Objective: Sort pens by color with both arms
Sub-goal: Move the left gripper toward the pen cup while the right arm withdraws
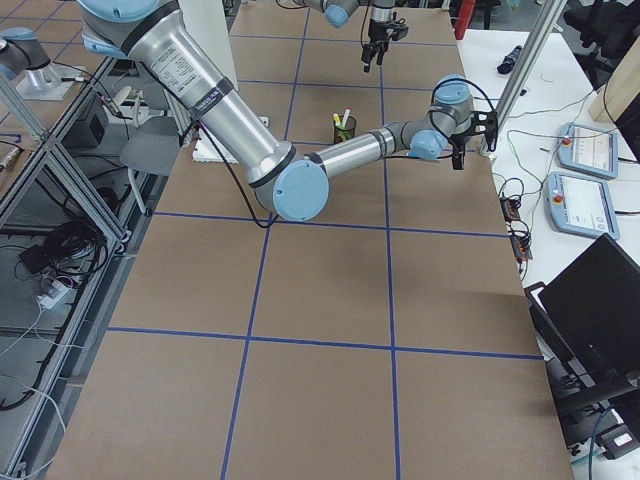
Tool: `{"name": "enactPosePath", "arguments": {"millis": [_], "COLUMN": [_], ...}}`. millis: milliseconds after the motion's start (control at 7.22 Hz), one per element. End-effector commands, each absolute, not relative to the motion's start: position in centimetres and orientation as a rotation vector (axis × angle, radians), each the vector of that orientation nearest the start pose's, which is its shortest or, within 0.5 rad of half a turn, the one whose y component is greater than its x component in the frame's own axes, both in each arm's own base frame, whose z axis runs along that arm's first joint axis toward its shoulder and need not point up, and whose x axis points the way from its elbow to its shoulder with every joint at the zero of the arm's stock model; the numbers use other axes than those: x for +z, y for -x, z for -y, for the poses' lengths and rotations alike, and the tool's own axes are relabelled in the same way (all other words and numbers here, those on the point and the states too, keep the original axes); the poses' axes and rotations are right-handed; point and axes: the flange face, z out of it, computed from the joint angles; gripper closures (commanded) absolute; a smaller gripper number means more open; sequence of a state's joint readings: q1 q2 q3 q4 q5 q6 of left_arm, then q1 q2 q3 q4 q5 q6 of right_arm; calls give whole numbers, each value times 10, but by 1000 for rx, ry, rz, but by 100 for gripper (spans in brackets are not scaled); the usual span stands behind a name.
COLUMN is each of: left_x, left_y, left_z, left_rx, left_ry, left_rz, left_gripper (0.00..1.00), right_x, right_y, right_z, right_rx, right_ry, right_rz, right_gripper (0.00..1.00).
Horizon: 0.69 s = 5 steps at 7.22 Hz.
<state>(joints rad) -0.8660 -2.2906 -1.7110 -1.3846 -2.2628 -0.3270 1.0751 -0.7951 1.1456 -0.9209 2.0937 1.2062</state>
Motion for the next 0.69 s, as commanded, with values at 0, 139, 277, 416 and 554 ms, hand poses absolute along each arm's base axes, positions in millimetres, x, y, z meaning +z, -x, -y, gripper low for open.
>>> {"name": "enactPosePath", "arguments": {"millis": [0,139,277,416,554], "left_x": [166,163,160,170,189], "left_y": [-403,-406,-416,-432,-447], "left_z": [534,530,528,530,521], "left_rx": [623,557,477,400,380], "left_ry": [-201,-169,-172,-175,-189], "left_rz": [-906,-927,-980,-1044,-1102], "left_gripper": [1,1,1,1,2], "right_x": [304,310,313,315,317], "right_y": [303,303,303,303,302], "right_z": [735,734,733,733,732], "right_rx": [383,384,385,386,386], "right_ry": [-275,-269,-266,-265,-264], "right_rz": [1046,1041,1039,1038,1036], "right_gripper": [0,0,0,0,0]}}
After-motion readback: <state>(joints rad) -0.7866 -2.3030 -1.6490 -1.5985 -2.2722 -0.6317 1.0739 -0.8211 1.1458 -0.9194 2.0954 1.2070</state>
